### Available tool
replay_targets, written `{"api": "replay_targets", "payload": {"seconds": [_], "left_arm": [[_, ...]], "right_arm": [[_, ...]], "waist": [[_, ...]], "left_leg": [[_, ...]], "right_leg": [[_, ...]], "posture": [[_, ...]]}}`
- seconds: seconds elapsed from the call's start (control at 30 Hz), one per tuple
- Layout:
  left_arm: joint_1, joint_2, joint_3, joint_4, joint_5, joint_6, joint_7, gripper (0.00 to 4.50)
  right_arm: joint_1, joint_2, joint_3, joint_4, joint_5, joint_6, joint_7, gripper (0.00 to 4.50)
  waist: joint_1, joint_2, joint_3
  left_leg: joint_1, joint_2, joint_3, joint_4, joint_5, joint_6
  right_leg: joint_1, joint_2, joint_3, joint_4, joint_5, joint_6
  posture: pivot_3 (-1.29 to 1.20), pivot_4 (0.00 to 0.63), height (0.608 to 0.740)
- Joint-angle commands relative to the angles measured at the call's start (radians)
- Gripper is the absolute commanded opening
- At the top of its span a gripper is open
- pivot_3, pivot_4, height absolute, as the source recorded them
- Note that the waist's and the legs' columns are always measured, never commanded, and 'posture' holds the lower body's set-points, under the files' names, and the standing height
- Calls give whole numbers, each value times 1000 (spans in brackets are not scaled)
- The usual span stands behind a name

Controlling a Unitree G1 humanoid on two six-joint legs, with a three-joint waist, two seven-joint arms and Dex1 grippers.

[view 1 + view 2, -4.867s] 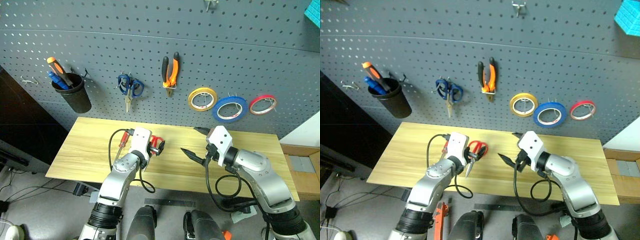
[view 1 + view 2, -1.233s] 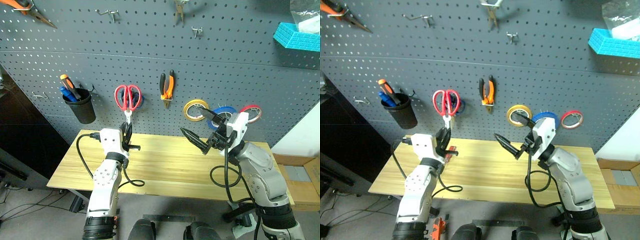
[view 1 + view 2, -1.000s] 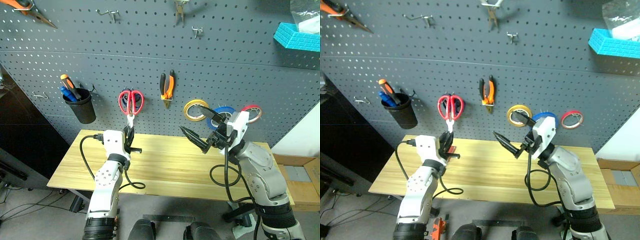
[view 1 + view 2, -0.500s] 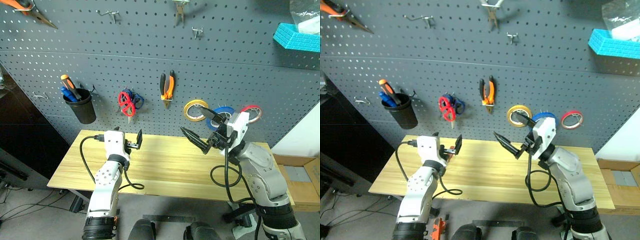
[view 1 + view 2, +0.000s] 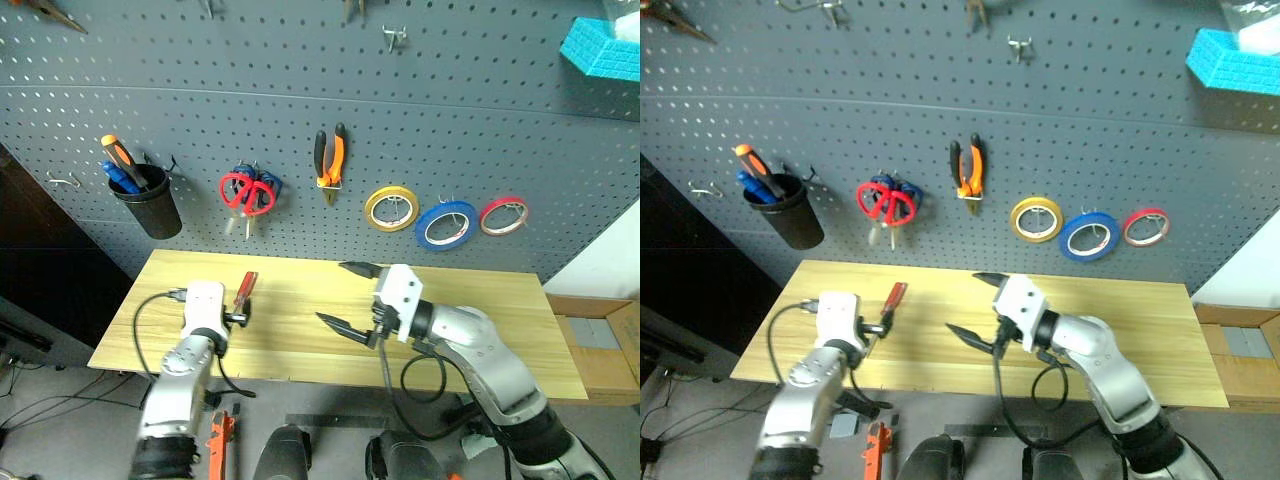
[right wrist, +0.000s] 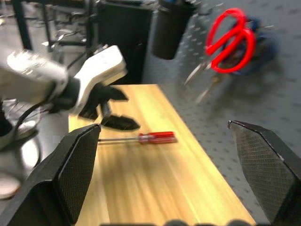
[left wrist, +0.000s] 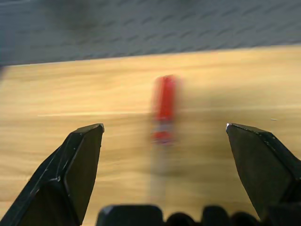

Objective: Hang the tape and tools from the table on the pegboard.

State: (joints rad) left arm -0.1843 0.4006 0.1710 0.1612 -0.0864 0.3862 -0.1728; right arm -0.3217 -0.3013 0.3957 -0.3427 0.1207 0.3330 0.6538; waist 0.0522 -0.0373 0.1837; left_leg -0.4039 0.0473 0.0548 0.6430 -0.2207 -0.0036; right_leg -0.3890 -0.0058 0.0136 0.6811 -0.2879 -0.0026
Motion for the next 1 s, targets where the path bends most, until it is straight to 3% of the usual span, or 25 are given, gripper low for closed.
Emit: {"api": "replay_targets", "payload": {"seconds": [0.03, 0.37, 0.8, 0.9, 1.0], "left_arm": [[-93, 60, -3, 99, 16, -24, -56, 4475], [-366, 87, -91, 448, 25, -53, -251, 4475], [-511, 108, -146, 715, 122, -93, -215, 4475], [-511, 105, -145, 719, 116, -82, -237, 3884], [-509, 98, -143, 717, 112, -78, -245, 2878]], "right_arm": [[-69, 34, 32, 16, -36, 67, -23, 4500], [-184, 141, 44, 38, -77, 187, -96, 4500], [-175, 138, 45, -14, -65, 261, -118, 4500], [-176, 136, 41, -13, -67, 261, -120, 4500], [-181, 133, 33, -6, -67, 260, -122, 4500]], "waist": [[5, -1, 11], [2, -2, 69], [-9, -1, 119], [-10, -1, 120], [-14, -1, 121]], "left_leg": [[0, -1, 0, 0, 0, 0], [-23, -5, -7, 2, -2, 1], [-28, -5, -16, 2, 0, -2], [-28, -6, -16, 2, 1, -3], [-28, -6, -16, 2, 2, -5]], "right_leg": [[0, -2, -1, 0, 0, 0], [-18, -9, -13, 0, 0, 1], [-19, -12, -27, -1, -1, 1], [-19, -12, -27, -1, -1, 2], [-19, -12, -28, -1, -1, 2]], "posture": [[161, 251, 740], [150, 330, 740], [139, 358, 740], [135, 356, 740], [132, 356, 740]]}}
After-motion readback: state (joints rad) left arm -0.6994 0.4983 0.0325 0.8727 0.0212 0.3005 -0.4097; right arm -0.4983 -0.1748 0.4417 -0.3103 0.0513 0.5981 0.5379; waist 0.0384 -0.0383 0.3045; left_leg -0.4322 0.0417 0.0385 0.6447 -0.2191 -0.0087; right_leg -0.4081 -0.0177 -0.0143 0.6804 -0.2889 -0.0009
